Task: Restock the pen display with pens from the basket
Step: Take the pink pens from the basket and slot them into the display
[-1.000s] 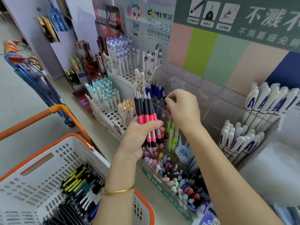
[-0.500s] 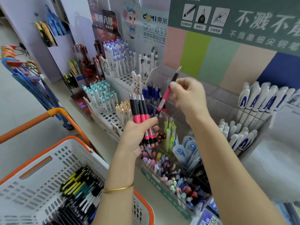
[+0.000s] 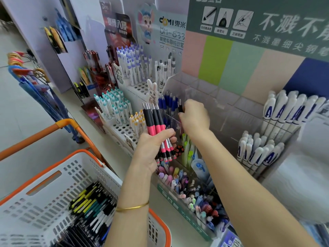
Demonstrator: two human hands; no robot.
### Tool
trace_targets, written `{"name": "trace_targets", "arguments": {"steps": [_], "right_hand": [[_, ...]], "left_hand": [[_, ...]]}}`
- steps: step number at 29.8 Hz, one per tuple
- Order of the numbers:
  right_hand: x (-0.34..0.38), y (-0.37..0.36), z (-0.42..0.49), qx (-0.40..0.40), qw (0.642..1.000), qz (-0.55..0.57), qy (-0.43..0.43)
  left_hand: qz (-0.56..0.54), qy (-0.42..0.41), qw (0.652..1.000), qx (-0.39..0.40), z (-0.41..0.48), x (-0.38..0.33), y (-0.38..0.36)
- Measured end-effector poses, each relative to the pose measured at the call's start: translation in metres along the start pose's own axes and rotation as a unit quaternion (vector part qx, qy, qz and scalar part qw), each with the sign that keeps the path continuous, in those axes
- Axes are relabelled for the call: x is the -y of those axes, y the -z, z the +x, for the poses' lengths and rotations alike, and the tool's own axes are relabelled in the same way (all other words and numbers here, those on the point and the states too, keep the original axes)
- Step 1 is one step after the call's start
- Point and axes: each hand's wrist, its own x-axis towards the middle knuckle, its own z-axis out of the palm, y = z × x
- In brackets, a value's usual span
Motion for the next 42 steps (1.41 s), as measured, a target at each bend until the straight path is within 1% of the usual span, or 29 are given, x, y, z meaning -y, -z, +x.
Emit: {"name": "trace_targets", "arguments": {"steps": [2,4,6,7,9,11,12,14,16,20,23,25,27,29,30,31,34,36,38,40,42], "right_hand": [[-0.002,0.003,0.002,0.015,1.000,0.016,-0.004],[-0.007,0.004,0.001,0.001,0.998,0.057,0.001],[-0.010,0.008,-0.003,-0.013,0.992,0.127,0.002],[-0.010,0.011,-0.008,-0.007,0.986,0.168,0.000],[-0.008,0.018,-0.017,0.041,0.971,0.235,0.003],[-0.005,0.025,-0.024,0.117,0.959,0.260,0.009],[-0.004,0.027,-0.027,0.162,0.947,0.279,0.005],[-0.004,0.029,-0.030,0.230,0.910,0.344,-0.013],[-0.008,0.030,-0.030,0.251,0.883,0.396,-0.019],[-0.009,0.029,-0.030,0.228,0.866,0.444,-0.028],[-0.004,0.027,-0.030,0.183,0.871,0.453,-0.051],[-0.002,0.029,-0.027,0.122,0.872,0.470,-0.056],[-0.003,0.034,-0.021,0.005,0.876,0.480,-0.054],[-0.004,0.038,-0.013,-0.122,0.892,0.435,-0.022],[-0.005,0.037,-0.010,-0.159,0.906,0.392,0.002],[-0.006,0.035,-0.009,-0.172,0.923,0.343,0.022],[-0.010,0.019,-0.006,-0.137,0.970,0.197,0.038],[-0.013,0.006,-0.005,-0.101,0.989,0.106,0.029],[-0.013,-0.003,-0.004,-0.061,0.998,0.014,0.022],[-0.013,-0.008,-0.004,-0.021,0.999,-0.023,0.023],[-0.013,-0.009,-0.006,-0.007,1.000,-0.012,0.027]], "left_hand": [[0.004,-0.003,1.000,0.007,-0.001,-0.001,0.000],[0.012,-0.007,1.000,0.016,-0.001,-0.001,-0.001],[0.001,-0.004,1.000,0.026,-0.002,-0.002,-0.003],[-0.009,0.000,0.999,0.035,-0.002,-0.002,-0.004],[-0.029,0.010,0.998,0.061,-0.004,-0.002,-0.006],[-0.038,0.014,0.995,0.087,-0.005,-0.003,-0.009],[-0.039,0.015,0.995,0.093,-0.005,-0.002,-0.009],[-0.048,0.015,0.993,0.103,-0.005,-0.003,-0.007],[-0.059,0.021,0.992,0.106,-0.006,-0.004,-0.005],[-0.067,0.038,0.993,0.088,-0.006,-0.006,-0.002],[-0.078,0.048,0.994,0.066,-0.002,-0.004,0.000],[-0.067,0.050,0.996,0.039,0.001,-0.002,0.002],[-0.059,0.049,0.997,0.025,0.001,-0.001,0.003],[-0.047,0.039,0.998,0.019,0.001,0.001,0.004],[-0.045,0.037,0.998,0.017,0.000,0.001,0.004],[-0.045,0.035,0.998,0.017,0.000,0.001,0.003],[-0.033,0.027,0.999,0.017,0.000,0.001,0.002],[-0.030,0.027,0.999,0.020,0.000,0.000,0.001],[-0.029,0.025,0.999,0.029,-0.001,-0.001,0.000],[-0.017,0.019,0.999,0.035,-0.002,-0.001,0.001],[-0.004,0.010,0.999,0.040,-0.003,-0.001,0.001]]}}
